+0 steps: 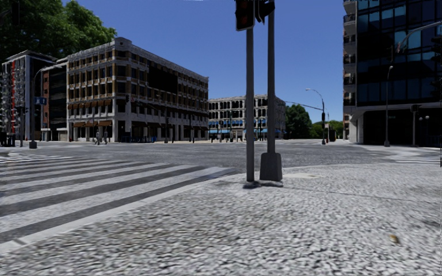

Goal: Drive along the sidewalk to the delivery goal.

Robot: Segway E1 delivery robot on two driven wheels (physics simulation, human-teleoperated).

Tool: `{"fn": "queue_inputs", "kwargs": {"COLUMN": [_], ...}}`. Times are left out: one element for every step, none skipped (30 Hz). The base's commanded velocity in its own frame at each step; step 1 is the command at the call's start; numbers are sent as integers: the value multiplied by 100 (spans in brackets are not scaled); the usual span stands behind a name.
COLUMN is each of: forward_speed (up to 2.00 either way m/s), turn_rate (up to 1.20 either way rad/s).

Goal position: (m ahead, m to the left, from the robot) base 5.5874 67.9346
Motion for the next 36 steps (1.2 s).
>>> {"fn": "queue_inputs", "kwargs": {"forward_speed": [184, 184, 184, 184, 184, 184, 184, 184, 184, 184, 184, 184, 184, 184, 185, 185, 185, 185, 185, 185, 185, 185, 185, 185, 185, 185, 185, 185, 187, 188, 189, 189, 190, 190, 191, 191], "turn_rate": [76, 76, 76, 76, 76, 76, 76, 76, 76, 76, 76, 76, 76, 76, 74, 71, 71, 68, 65, 63, 63, 62, 62, 62, 61, 61, 61, 61, 61, 61, 61, 61, 61, 61, 61, 61]}}
